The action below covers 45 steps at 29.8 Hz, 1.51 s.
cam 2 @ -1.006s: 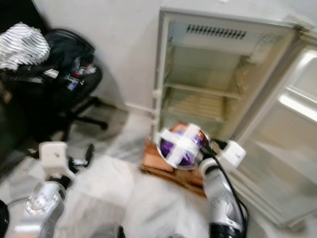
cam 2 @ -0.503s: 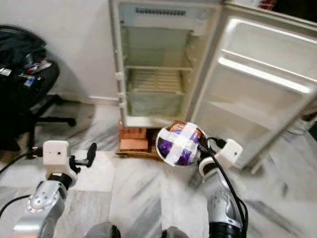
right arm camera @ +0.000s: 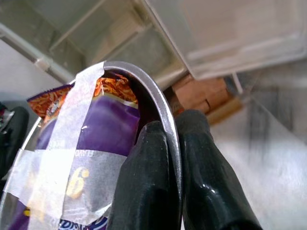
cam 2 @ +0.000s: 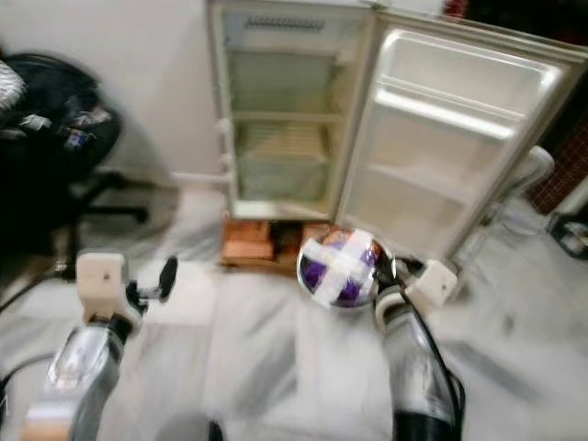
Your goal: Restocking fridge
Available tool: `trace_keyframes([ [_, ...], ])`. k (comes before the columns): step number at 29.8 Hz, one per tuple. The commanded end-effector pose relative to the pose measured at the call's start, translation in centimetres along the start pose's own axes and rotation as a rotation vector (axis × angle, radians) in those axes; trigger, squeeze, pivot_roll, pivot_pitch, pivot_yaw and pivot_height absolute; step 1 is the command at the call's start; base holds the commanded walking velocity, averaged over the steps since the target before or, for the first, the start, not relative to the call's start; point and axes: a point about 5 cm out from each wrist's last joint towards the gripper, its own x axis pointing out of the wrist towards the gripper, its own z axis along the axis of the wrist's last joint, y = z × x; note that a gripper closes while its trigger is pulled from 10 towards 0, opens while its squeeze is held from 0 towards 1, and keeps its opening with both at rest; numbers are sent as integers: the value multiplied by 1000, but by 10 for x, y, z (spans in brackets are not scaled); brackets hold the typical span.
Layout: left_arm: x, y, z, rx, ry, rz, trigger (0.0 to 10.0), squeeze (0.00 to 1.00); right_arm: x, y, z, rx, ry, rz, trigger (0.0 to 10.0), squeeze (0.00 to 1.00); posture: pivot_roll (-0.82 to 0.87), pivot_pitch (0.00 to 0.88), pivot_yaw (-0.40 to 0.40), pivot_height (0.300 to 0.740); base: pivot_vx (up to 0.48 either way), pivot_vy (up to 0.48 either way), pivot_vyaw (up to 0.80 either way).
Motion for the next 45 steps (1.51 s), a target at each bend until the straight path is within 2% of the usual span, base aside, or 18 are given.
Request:
trace_keyframes([
  [1,4,1,8,9,-28,-6,10000,0,2,3,10,-5,-37,12,10000,0,127,56,-53,740,0,0,0],
  [6,6,1,7,13,-27,-6,10000,0,2,3,10,-9,-40,13,10000,0,124,53,-55,740,0,63,0],
  [18,7,-3,7,9,-25,-53,10000,0,0,1,8,-15,-32,8,10000,0,119,52,-51,740,0,480,0],
  [45,5,-6,5,-2,-22,-98,10000,0,0,-2,10,-33,-36,-6,10000,0,115,56,-56,740,0,403,-771],
])
